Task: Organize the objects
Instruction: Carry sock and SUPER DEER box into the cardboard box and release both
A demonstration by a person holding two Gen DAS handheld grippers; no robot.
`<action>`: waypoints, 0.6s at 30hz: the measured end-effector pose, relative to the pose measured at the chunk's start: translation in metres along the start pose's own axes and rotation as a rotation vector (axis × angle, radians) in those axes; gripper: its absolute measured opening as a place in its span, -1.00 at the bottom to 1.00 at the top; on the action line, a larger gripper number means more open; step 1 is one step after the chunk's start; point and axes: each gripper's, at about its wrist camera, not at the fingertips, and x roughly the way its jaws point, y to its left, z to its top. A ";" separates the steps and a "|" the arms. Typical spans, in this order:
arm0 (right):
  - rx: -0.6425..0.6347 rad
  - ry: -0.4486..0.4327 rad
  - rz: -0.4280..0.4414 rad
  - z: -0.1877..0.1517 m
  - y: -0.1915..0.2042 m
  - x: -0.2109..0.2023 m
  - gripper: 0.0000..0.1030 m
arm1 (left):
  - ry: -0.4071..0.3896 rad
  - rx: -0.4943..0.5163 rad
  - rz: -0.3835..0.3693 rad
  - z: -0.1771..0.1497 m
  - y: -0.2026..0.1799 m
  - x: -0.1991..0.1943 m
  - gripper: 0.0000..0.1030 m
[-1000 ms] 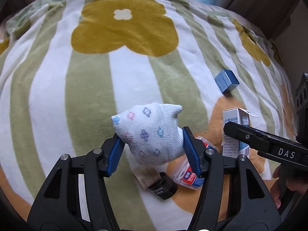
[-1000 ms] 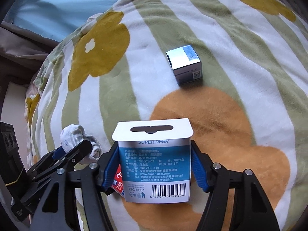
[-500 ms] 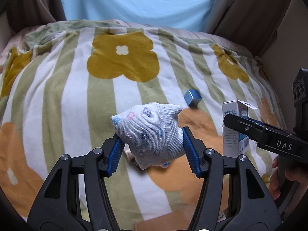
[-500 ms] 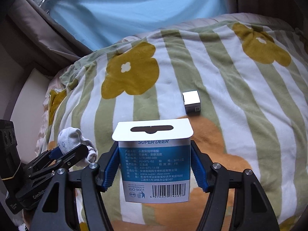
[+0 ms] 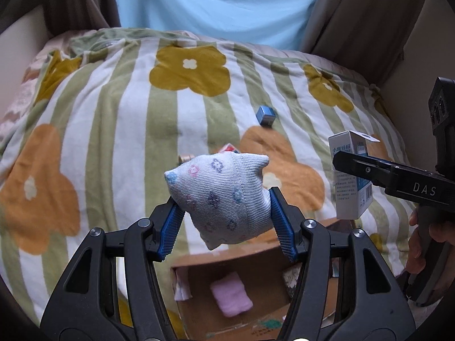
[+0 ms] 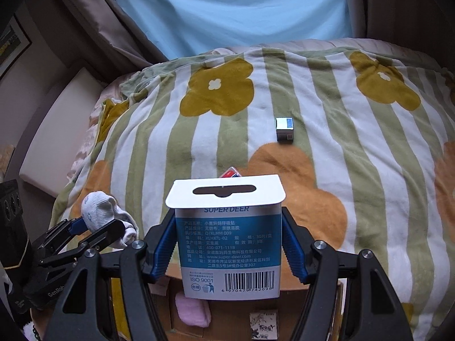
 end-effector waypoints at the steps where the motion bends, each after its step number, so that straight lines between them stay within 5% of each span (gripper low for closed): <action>1: -0.007 0.005 0.002 -0.006 0.001 -0.004 0.22 | 0.009 -0.006 -0.002 -0.008 -0.002 -0.001 0.07; 18: -0.064 0.136 -0.053 -0.108 -0.028 -0.008 0.22 | 0.207 -0.089 -0.063 -0.135 -0.059 0.033 0.07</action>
